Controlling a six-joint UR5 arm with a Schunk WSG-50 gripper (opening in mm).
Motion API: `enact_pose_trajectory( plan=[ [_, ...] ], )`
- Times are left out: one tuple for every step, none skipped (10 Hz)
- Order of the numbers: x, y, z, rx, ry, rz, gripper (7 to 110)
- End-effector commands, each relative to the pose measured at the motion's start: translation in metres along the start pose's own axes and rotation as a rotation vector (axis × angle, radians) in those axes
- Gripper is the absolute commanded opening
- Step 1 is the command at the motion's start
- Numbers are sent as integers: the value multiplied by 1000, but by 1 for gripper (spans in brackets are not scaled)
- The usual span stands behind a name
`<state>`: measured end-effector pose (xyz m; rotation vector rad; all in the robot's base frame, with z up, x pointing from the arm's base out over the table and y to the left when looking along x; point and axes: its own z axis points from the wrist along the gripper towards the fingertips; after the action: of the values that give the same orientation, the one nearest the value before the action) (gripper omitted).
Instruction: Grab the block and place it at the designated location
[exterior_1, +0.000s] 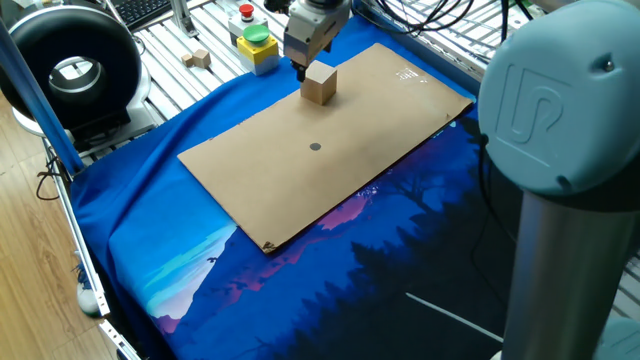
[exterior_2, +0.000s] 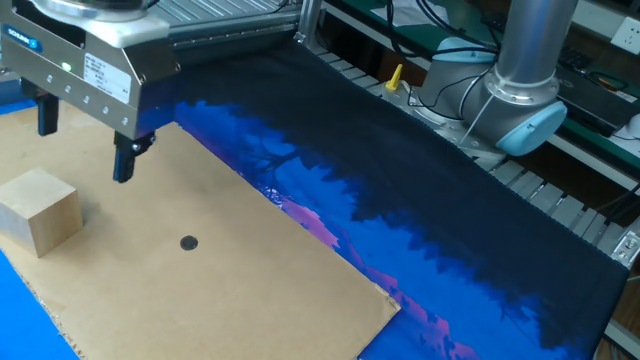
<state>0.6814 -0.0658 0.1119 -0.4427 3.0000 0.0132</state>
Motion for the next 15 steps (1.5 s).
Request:
enact_pose_trajectory(
  plan=[
    [8,13,-1,-62,33,61,88],
    [11,16,-1,-70,46,112,88],
    [14,8,-1,-39,57,154,88],
    [21,3,-1,-15,82,212,88],
    [26,-8,-2,33,100,230,88],
    [26,-5,-1,22,98,239,88],
    [26,-3,-1,13,100,215,66],
    [28,-6,-2,26,106,183,66],
    [24,-7,-1,24,93,149,66],
    [22,-4,-1,11,84,118,66],
    [23,-4,-1,13,87,101,88],
    [23,-5,-1,13,89,81,88],
    [23,-6,-1,17,87,59,88],
    [23,-12,-1,42,87,33,88],
    [21,-21,-2,76,81,3,88]
  ],
)
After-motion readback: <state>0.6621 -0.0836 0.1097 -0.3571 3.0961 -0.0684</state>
